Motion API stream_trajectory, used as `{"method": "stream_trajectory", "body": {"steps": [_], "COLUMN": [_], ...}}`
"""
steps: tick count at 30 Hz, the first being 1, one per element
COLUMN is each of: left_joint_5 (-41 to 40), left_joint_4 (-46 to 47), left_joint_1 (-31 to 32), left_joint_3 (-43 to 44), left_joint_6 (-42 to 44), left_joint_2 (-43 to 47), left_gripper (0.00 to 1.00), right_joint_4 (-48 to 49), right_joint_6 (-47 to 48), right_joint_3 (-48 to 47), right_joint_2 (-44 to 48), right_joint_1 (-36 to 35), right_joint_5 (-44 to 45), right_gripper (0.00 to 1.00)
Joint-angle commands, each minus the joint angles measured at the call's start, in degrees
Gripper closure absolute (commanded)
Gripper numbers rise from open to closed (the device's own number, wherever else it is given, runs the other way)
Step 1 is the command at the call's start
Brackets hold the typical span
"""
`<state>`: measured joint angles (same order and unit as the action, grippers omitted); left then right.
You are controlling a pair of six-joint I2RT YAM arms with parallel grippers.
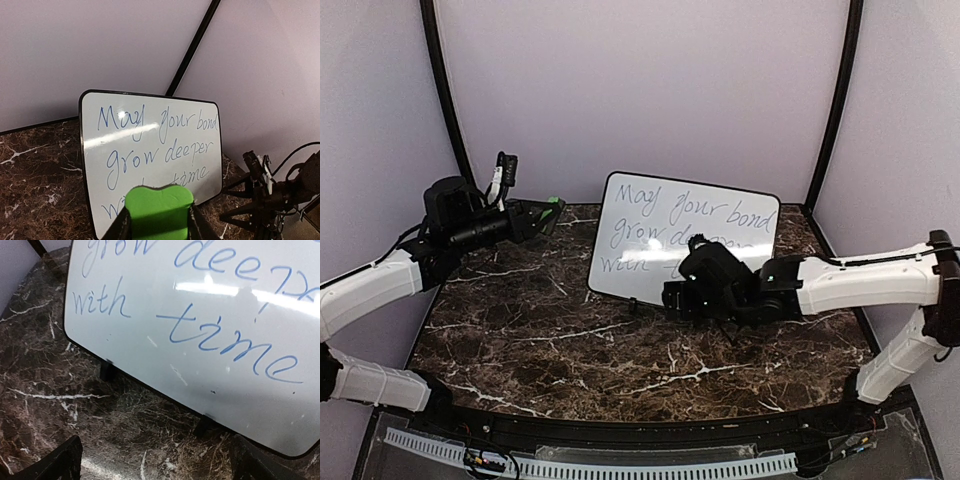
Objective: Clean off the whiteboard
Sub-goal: Move the whiteboard to the center of the board.
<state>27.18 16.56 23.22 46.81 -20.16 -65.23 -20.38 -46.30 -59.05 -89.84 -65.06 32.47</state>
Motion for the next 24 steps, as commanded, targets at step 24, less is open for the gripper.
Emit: {"method": "stream_trajectory", "body": {"steps": [24], "left_joint_5": [0.6], "left_joint_4": [1.7], "left_joint_1": [-0.5], "left_joint_3": [-0.6], "left_joint_6": [-0.1], "left_joint_2": [0.1], "left_gripper": [0.67], "right_joint_4": [21.9], "right_joint_6": [21.5], "right_joint_3": [25.6], "right_joint_2": [33.7], "right_joint_1": [48.5], "right_joint_5": [-40.4], "right_gripper": [0.03]}}
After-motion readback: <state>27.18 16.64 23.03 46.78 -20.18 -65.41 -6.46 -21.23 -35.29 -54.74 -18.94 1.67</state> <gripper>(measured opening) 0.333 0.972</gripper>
